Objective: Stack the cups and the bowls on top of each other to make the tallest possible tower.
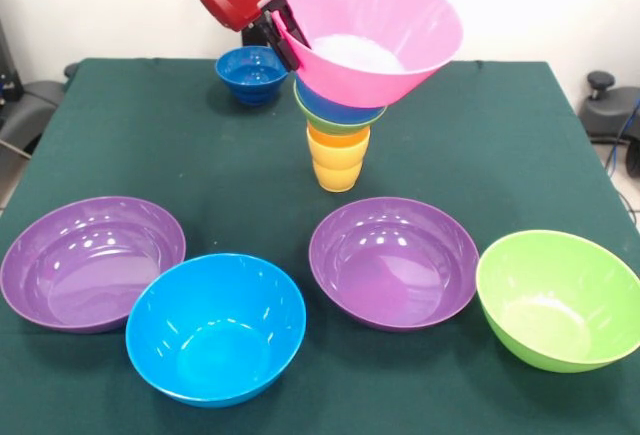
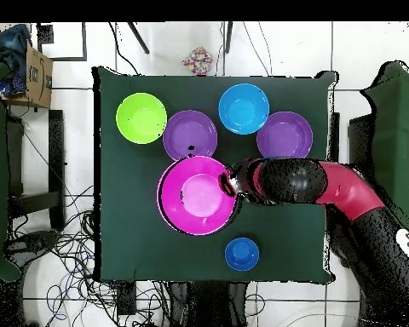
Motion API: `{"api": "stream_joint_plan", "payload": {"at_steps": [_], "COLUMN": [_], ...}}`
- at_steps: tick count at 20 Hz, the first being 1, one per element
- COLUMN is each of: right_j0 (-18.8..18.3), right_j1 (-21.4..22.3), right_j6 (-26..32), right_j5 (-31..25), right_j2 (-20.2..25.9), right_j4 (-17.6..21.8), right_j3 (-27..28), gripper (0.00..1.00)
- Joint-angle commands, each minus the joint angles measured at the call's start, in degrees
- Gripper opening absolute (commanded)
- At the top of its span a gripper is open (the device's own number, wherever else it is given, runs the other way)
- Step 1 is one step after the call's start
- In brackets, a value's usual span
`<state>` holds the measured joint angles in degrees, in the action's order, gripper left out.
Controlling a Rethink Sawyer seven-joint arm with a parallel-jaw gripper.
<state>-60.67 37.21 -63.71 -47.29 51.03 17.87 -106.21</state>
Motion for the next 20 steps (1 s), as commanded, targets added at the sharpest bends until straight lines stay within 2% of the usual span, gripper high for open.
{"api": "stream_joint_plan", "payload": {"at_steps": [1,5,6,20], "right_j0": [0.8,1.0,0.9,1.8], "right_j1": [-0.2,-0.2,-0.1,-0.1], "right_j6": [5.0,5.0,5.0,4.5], "right_j5": [-6.2,-6.5,-6.5,-6.6], "right_j2": [-0.9,-0.9,-0.9,-0.6], "right_j4": [2.6,2.6,2.6,2.4], "right_j3": [0.9,1.1,0.9,1.7], "gripper": [0.00,0.00,1.00,1.00]}}
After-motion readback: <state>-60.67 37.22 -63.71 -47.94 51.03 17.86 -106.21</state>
